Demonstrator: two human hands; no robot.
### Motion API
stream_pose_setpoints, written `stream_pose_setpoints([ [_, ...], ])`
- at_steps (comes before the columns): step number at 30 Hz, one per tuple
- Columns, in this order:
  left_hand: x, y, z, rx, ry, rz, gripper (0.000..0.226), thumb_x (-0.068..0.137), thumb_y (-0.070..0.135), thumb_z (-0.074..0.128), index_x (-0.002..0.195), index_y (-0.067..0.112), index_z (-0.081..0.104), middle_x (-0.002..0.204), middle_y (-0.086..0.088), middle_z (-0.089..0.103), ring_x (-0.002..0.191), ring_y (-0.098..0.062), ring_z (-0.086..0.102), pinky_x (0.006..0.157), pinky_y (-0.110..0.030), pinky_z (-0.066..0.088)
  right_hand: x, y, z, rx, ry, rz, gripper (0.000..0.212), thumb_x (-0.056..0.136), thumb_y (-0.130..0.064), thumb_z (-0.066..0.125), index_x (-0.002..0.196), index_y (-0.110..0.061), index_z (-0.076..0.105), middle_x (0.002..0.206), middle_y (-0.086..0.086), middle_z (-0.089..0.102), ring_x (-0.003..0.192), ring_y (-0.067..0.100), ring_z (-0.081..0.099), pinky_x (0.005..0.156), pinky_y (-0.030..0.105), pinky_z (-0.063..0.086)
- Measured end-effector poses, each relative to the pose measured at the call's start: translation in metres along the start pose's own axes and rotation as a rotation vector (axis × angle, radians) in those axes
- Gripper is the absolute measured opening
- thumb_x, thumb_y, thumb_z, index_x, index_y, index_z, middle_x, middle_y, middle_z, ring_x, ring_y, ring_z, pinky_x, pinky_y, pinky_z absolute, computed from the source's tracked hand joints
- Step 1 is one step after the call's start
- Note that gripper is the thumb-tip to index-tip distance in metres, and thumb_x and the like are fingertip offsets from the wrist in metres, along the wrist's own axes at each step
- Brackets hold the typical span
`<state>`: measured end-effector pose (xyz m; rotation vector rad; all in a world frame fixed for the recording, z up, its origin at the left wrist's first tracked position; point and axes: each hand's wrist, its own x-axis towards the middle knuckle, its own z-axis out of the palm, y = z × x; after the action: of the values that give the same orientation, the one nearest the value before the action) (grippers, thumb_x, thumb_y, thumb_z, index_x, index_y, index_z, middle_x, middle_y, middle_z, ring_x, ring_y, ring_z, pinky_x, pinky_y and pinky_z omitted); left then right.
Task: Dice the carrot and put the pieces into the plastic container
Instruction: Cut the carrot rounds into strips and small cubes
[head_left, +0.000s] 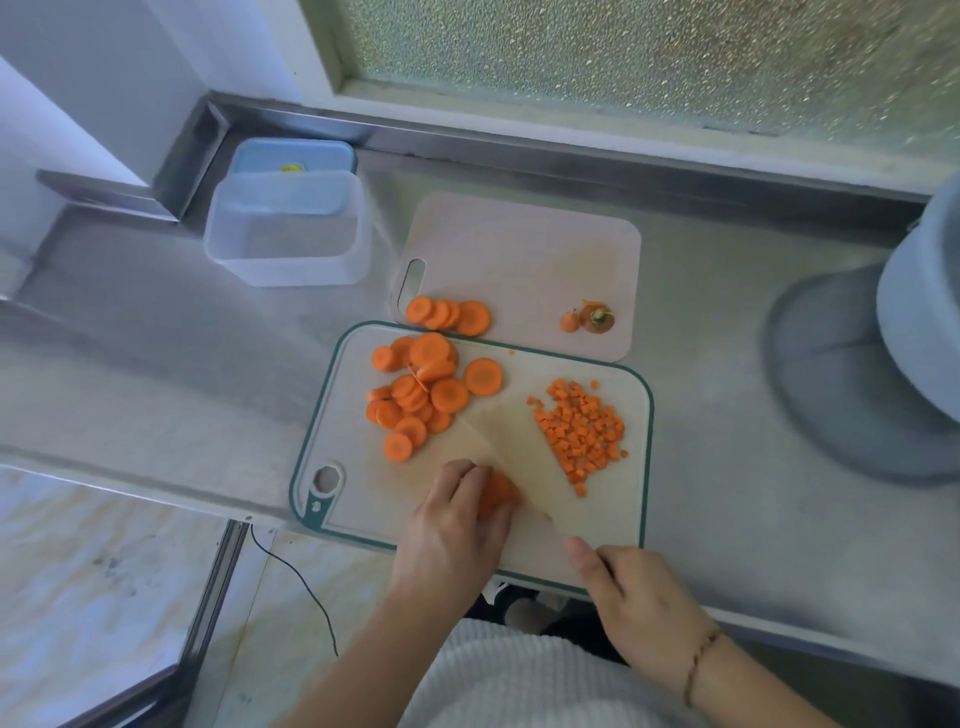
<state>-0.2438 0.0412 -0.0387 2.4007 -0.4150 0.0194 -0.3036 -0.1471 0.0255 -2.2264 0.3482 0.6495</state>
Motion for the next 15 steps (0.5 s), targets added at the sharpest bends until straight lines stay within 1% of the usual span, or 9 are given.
stream_pose_setpoints([
  [2, -0.004, -0.005, -0.009, 0.004, 0.02, 0.03, 0.039, 0.09, 0.042, 0.062, 0.112, 0.01, 0.068, 0.115, 0.0, 0.06, 0.085, -0.01, 0.062, 0.067, -0.019, 0.053, -0.002, 0.003, -0.005, 0.023, 0.007, 0.028, 0.056, 0.083, -0.064, 0.027, 0.053, -0.019, 0.04, 0.043, -0.005, 0.04, 0.044, 0.003, 0.045, 0.05, 0.022, 0.035],
  [3, -0.006, -0.01, -0.013, 0.015, 0.035, 0.064, 0.038, 0.09, 0.043, 0.063, 0.11, 0.011, 0.068, 0.113, 0.0, 0.06, 0.086, -0.012, 0.062, 0.067, -0.021, 0.054, -0.002, 0.005, -0.007, 0.033, 0.009, 0.039, 0.056, 0.084, -0.063, 0.027, 0.053, -0.018, 0.041, 0.043, -0.005, 0.041, 0.044, 0.003, 0.045, 0.05, 0.022, 0.035],
  [5, -0.009, -0.021, -0.019, 0.057, 0.049, 0.133, 0.032, 0.087, 0.041, 0.068, 0.099, 0.012, 0.07, 0.104, -0.001, 0.061, 0.083, -0.017, 0.064, 0.064, -0.031, 0.058, -0.002, 0.008, -0.009, 0.04, 0.011, 0.047, 0.057, 0.084, -0.063, 0.027, 0.054, -0.017, 0.042, 0.043, -0.004, 0.041, 0.044, 0.004, 0.045, 0.05, 0.022, 0.036],
  [6, -0.01, -0.024, -0.02, 0.084, 0.044, 0.168, 0.029, 0.085, 0.039, 0.07, 0.095, 0.012, 0.07, 0.101, -0.001, 0.061, 0.082, -0.019, 0.063, 0.062, -0.034, 0.057, -0.002, 0.01, -0.01, 0.039, 0.013, 0.045, 0.057, 0.083, -0.064, 0.026, 0.053, -0.018, 0.042, 0.043, -0.003, 0.041, 0.044, 0.005, 0.045, 0.05, 0.023, 0.035],
  [9, -0.013, -0.028, -0.014, 0.141, 0.033, 0.271, 0.02, 0.081, 0.034, 0.074, 0.086, 0.015, 0.07, 0.094, 0.001, 0.064, 0.076, -0.02, 0.058, 0.059, -0.035, 0.053, 0.0, 0.013, -0.01, 0.044, 0.028, 0.042, 0.06, 0.081, -0.066, 0.025, 0.052, -0.016, 0.041, 0.041, -0.002, 0.043, 0.044, 0.006, 0.046, 0.051, 0.024, 0.037],
  [12, -0.014, -0.026, -0.01, 0.152, 0.054, 0.259, 0.015, 0.084, 0.031, 0.073, 0.082, 0.016, 0.07, 0.089, 0.002, 0.063, 0.074, -0.02, 0.056, 0.059, -0.036, 0.052, 0.0, 0.013, -0.009, 0.049, 0.024, 0.041, 0.06, 0.08, -0.066, 0.025, 0.051, -0.016, 0.041, 0.039, -0.005, 0.045, 0.045, 0.005, 0.047, 0.05, 0.021, 0.035],
  [15, -0.013, -0.022, -0.007, 0.166, 0.083, 0.198, 0.018, 0.085, 0.034, 0.072, 0.08, 0.017, 0.07, 0.082, 0.003, 0.061, 0.071, -0.02, 0.056, 0.061, -0.035, 0.052, 0.0, 0.014, -0.009, 0.049, 0.022, 0.039, 0.059, 0.081, -0.065, 0.026, 0.051, -0.016, 0.04, 0.04, -0.005, 0.046, 0.044, 0.006, 0.046, 0.05, 0.023, 0.035],
])
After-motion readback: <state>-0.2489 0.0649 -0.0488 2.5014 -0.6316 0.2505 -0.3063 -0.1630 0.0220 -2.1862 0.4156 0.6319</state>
